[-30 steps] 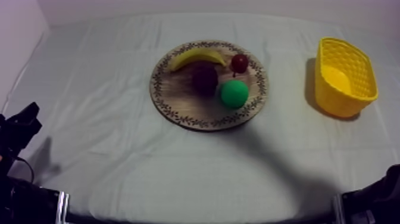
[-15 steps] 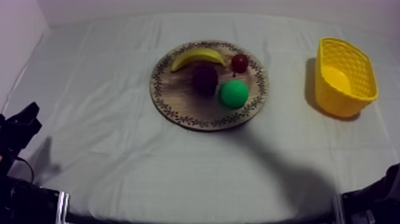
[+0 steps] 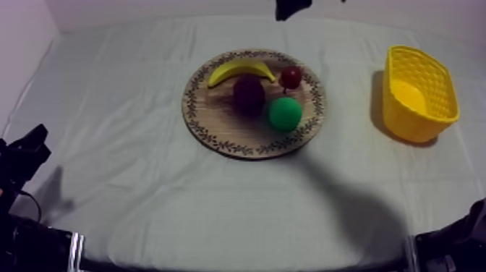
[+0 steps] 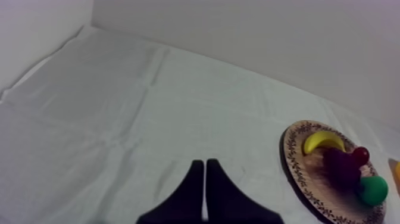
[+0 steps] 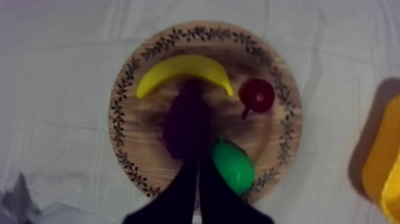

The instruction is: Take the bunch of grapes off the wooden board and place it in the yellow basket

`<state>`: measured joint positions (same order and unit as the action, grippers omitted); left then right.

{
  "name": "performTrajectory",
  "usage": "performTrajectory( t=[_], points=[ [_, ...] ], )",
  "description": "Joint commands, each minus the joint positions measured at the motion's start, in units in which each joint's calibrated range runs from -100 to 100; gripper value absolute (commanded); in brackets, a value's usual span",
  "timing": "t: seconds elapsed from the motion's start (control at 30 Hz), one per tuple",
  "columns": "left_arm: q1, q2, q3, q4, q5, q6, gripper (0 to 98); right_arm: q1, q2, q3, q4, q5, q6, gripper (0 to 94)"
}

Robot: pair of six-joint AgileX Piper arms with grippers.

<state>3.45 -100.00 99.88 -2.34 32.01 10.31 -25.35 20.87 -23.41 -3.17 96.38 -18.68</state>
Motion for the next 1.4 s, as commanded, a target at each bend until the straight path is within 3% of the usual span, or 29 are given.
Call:
performTrajectory(
  t=[0.0, 0.43, 0.53, 0.7, 0.8, 1.07, 1.37],
  points=[
    [0.0, 0.0, 0.0, 0.02, 0.0, 0.0, 0.1, -0.2, 0.1, 2.0, -0.7, -0.5, -0.7, 0.6],
    [0.0, 0.0, 0.0, 0.02, 0.0, 0.0, 0.1, -2.2, -1.4, 4.3, -0.3, -4.1, -0.6, 1.4],
    [0.0, 0.0, 0.0, 0.02, 0.0, 0.0, 0.1, -2.6, -1.8, 5.2, 0.2, -5.2, -0.6, 14.7],
    [0.0, 0.0, 0.0, 0.02, 0.0, 0.0, 0.1, -3.0, -2.6, 7.2, 0.7, -7.2, -1.0, 49.6],
    [0.0, 0.0, 0.0, 0.02, 0.0, 0.0, 0.1, -3.1, -3.0, 8.3, 0.8, -8.2, -0.8, 62.3],
    [0.0, 0.0, 0.0, 0.02, 0.0, 0.0, 0.1, -3.5, -2.7, 9.4, 1.1, -9.0, -0.5, 75.6],
    [0.0, 0.0, 0.0, 0.02, 0.0, 0.0, 0.1, -4.1, 0.1, 13.5, 0.8, -13.2, -0.2, 78.1]
  ],
)
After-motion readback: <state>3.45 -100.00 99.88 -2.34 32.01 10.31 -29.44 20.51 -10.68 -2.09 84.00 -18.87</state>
